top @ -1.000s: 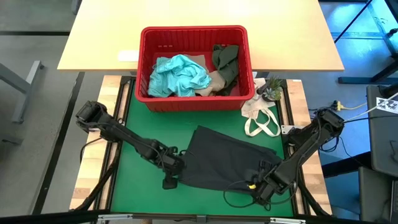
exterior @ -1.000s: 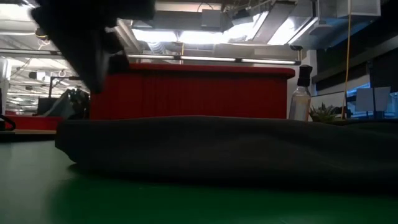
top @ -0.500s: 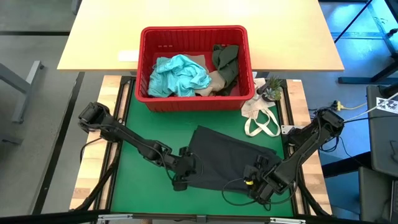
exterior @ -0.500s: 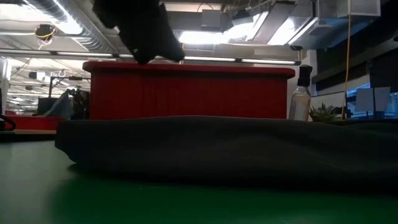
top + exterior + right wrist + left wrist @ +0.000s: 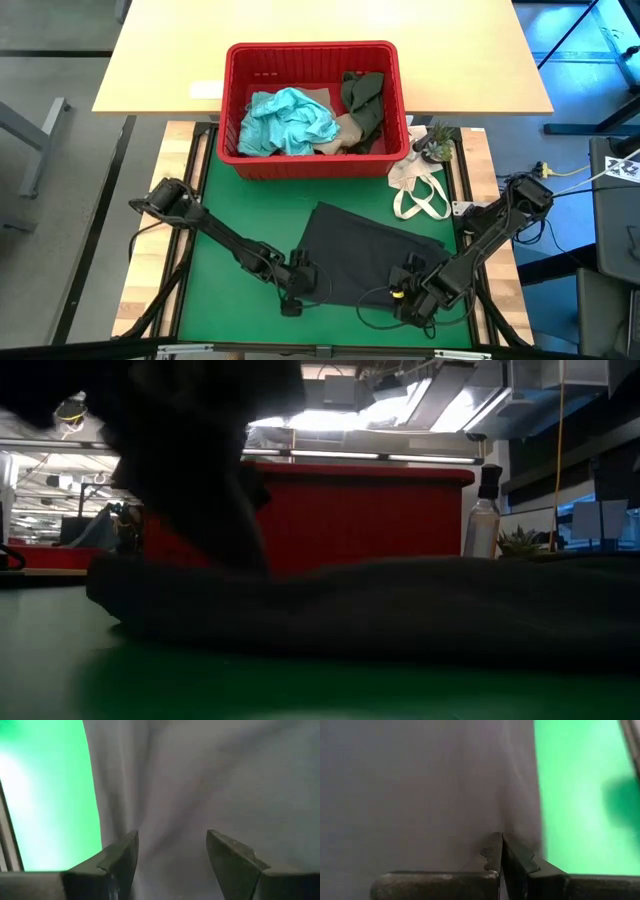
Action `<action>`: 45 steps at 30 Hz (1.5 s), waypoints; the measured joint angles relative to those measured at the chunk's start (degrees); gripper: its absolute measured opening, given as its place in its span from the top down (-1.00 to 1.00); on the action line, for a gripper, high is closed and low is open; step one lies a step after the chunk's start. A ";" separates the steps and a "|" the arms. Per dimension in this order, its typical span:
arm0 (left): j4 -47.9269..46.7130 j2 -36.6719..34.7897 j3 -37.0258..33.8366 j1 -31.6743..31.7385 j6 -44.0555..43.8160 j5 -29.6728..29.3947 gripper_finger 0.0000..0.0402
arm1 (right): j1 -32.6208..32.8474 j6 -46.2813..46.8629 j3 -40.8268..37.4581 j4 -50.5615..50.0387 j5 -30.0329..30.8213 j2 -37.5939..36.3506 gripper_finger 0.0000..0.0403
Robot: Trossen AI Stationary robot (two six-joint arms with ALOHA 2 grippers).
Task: Fold Laundry from Bin
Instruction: Fold the black shorts from the red laundry bin
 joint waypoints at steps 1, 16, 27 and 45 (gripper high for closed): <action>0.02 0.81 0.00 -0.23 -0.24 0.49 0.99 | 0.00 0.00 -0.44 0.67 -0.11 0.00 -0.16; -1.17 3.02 0.25 -1.87 -0.34 1.04 0.98 | -0.04 3.39 -6.93 5.86 -6.36 0.02 -0.16; -4.83 1.75 0.10 -1.77 -0.42 2.06 0.98 | 0.00 -0.24 -1.62 3.58 -7.99 -0.19 -0.16; -36.81 -5.36 -0.22 -1.59 -1.55 -3.00 0.98 | 0.00 -4.71 7.12 -11.61 -1.98 -0.37 -0.16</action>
